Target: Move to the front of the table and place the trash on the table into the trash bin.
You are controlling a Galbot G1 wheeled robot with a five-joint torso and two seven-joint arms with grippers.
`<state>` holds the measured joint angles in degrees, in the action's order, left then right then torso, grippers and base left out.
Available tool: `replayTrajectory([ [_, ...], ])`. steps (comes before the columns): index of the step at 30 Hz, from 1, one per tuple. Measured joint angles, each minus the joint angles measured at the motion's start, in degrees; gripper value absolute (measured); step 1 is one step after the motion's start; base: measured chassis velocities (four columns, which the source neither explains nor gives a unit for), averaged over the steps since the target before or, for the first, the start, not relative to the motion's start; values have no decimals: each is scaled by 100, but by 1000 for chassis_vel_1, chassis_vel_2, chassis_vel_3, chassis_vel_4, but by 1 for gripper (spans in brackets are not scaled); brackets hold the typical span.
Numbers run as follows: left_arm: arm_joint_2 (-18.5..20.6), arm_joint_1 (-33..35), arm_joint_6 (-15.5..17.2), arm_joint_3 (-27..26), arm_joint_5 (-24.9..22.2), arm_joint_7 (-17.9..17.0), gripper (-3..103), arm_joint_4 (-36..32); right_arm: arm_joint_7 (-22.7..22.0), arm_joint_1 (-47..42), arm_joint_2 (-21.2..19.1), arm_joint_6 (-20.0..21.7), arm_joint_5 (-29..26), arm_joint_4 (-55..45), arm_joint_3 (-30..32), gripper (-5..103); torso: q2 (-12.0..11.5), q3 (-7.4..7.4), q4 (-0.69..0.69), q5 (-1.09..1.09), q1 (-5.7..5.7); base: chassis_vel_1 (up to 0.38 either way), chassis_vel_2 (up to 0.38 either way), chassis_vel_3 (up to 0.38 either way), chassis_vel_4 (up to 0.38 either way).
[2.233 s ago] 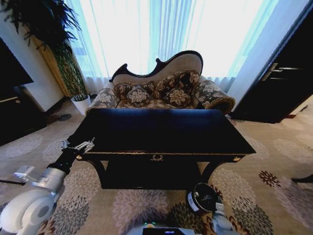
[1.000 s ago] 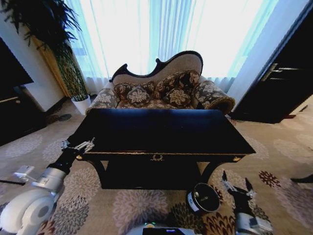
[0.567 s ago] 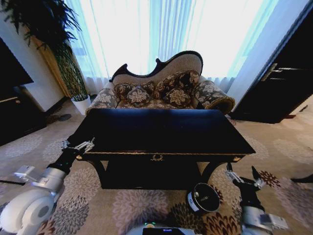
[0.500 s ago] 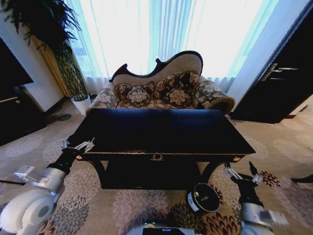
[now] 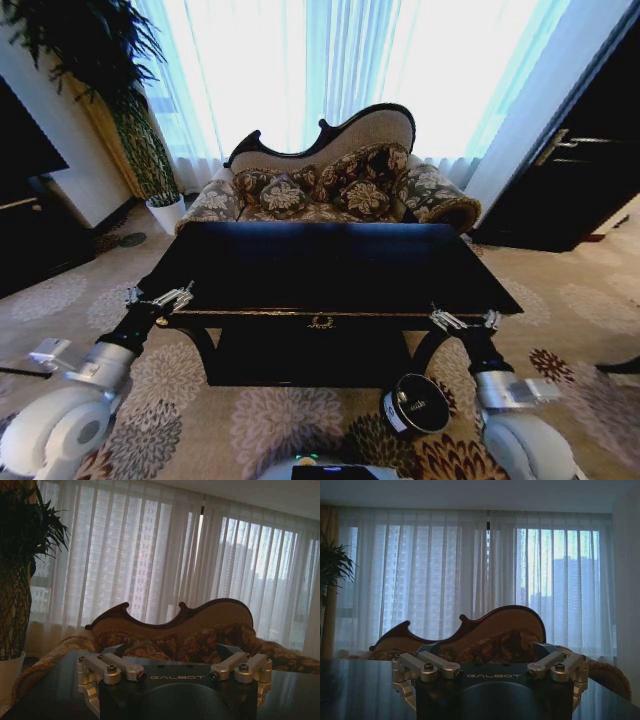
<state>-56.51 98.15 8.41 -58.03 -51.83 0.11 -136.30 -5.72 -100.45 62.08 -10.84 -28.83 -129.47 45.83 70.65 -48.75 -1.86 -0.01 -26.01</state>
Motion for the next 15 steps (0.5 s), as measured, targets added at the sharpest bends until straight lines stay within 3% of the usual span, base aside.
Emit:
replayTrajectory([
  [15,0,0,0,0,0,0,100,0,-81,18,-12,60,-25,-23,-16,100,0,0,0,0,0,0,0,0,0],
])
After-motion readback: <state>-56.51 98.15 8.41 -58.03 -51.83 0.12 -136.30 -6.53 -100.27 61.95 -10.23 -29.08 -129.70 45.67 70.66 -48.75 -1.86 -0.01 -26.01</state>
